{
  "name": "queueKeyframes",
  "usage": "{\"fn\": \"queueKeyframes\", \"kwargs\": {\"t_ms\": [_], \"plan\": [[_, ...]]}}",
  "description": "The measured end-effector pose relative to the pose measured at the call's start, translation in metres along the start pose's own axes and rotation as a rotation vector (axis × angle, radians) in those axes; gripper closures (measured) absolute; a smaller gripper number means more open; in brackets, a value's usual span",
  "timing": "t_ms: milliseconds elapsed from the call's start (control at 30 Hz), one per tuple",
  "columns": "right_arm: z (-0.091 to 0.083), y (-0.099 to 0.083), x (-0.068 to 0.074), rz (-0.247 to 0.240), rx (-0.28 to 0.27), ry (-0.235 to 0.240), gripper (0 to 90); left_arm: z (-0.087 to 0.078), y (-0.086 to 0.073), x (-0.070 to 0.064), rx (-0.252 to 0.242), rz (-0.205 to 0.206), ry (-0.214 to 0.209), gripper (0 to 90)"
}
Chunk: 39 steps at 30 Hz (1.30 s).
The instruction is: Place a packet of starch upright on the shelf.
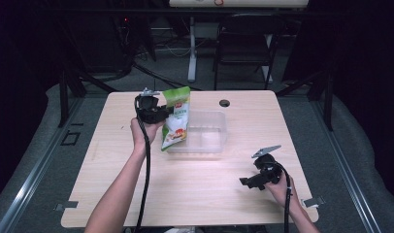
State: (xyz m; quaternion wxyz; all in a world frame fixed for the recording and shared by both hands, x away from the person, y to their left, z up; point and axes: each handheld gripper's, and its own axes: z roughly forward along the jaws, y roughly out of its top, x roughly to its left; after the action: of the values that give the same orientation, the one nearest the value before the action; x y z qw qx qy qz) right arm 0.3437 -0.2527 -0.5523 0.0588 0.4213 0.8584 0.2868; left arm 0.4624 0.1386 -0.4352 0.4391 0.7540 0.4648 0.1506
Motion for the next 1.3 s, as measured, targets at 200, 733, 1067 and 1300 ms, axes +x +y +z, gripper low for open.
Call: {"fn": "queueKeyframes", "kwargs": {"t_ms": [200,733,1067,1300], "plan": [[0.0,0.0,-0.001,0.002,0.005,-0.002,5.2,0.01,0.008,0.011,0.097,0.013,-0.027,45.8],[0.001,-0.001,-0.002,0.004,0.002,-0.002,5.2,0.042,0.024,0.011,0.127,0.07,0.056,54.7],[0.002,-0.001,-0.001,0.0,0.003,0.01,5.2,0.048,0.024,-0.001,0.148,0.1,0.057,88.4],[0.002,0.0,-0.002,0.007,0.0,0.011,5.2,0.038,0.022,-0.005,0.105,0.076,0.008,90.0]]}}
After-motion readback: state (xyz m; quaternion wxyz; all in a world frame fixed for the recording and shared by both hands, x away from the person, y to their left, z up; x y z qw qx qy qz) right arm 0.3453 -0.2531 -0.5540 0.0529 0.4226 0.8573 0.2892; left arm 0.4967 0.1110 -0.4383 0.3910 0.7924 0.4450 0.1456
